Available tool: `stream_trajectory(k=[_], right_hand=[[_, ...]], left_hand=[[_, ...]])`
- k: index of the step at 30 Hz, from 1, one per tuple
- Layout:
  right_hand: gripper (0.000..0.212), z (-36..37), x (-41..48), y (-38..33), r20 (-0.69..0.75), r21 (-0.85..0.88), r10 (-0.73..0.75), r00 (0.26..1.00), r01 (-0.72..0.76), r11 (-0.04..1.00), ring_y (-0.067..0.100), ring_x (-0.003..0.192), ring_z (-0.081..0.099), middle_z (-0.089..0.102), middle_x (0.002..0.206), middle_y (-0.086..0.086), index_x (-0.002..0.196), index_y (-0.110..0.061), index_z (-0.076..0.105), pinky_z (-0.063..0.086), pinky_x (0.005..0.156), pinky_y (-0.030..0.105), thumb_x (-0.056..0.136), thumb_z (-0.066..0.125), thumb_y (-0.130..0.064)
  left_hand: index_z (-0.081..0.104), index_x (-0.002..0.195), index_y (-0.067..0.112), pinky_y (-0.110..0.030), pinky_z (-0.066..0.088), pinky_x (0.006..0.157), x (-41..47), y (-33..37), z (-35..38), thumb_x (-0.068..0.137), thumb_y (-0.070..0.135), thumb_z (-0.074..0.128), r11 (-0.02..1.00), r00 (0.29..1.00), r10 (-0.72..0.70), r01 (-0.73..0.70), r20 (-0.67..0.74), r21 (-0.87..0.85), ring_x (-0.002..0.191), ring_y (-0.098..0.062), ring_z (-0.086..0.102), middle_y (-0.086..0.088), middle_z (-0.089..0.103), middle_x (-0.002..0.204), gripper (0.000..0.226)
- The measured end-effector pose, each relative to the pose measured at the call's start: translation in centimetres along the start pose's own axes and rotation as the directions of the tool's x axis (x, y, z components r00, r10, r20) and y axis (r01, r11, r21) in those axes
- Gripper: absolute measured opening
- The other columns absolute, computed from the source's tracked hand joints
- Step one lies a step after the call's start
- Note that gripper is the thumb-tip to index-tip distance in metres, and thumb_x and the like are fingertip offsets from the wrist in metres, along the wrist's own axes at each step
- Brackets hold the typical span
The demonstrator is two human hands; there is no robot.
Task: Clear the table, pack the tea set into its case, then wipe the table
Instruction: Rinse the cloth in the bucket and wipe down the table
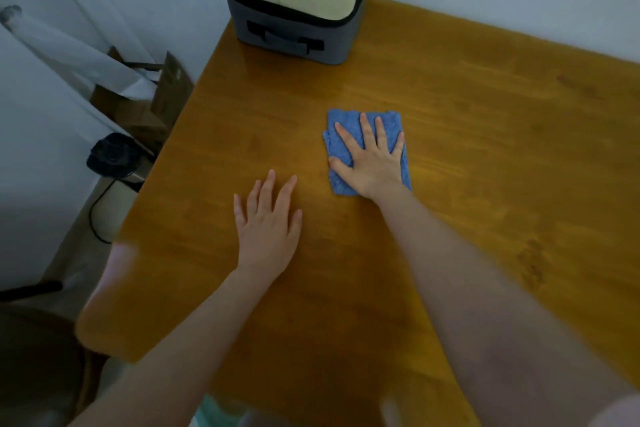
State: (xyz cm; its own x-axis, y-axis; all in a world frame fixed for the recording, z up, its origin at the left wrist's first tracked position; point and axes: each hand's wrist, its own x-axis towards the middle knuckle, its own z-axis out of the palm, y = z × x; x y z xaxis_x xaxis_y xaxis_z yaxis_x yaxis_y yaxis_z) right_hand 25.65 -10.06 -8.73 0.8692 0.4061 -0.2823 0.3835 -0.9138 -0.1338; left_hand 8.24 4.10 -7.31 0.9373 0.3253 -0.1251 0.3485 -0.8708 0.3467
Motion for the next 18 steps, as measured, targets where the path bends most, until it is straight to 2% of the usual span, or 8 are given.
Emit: stream_trajectory(k=[8, 14, 18], right_hand=[[0.063, -2.1, 5.2, 0.3, -0.025, 0.012, 0.004, 1.000, -0.004, 1.000, 0.023, 0.149, -0.015, -0.010, 0.163, -0.006, 0.149, -0.055, 0.002, -0.014, 0.113, 0.061, 0.092, 0.025, -0.070], [0.059, -1.0, 2.0, -0.2, -0.044, 0.027, -0.053, 0.998, 0.054, 0.998, 0.021, 0.150, -0.012, -0.005, 0.164, -0.006, 0.150, -0.051, 0.005, -0.014, 0.115, 0.059, 0.097, 0.025, -0.061], [0.057, 0.4, -2.4, -0.7, -0.022, 0.016, -0.114, 0.993, 0.115, 0.993, 0.020, 0.149, -0.013, -0.005, 0.164, -0.008, 0.151, -0.050, 0.004, -0.015, 0.115, 0.058, 0.098, 0.025, -0.058]], left_hand=[[0.025, 0.149, 0.033, -0.052, -0.002, 0.118, 2.1, -2.2, -1.0, 0.098, 0.039, 0.038, 1.000, 1.000, 0.017, -0.016, -0.026, 0.025, 0.148, -0.023, 0.008, -0.004, 0.015, 0.160, 0.053], [0.027, 0.149, 0.032, -0.053, -0.001, 0.118, 0.1, -2.0, -1.0, 0.098, 0.038, 0.041, 1.000, 1.000, 0.002, -0.002, -0.013, 0.015, 0.148, -0.025, 0.008, -0.005, 0.016, 0.160, 0.054], [0.026, 0.149, 0.033, -0.052, -0.003, 0.118, -1.5, -1.3, -0.9, 0.098, 0.037, 0.042, 0.995, 0.996, -0.092, 0.092, 0.009, -0.029, 0.148, -0.024, 0.003, -0.004, 0.010, 0.161, 0.054]])
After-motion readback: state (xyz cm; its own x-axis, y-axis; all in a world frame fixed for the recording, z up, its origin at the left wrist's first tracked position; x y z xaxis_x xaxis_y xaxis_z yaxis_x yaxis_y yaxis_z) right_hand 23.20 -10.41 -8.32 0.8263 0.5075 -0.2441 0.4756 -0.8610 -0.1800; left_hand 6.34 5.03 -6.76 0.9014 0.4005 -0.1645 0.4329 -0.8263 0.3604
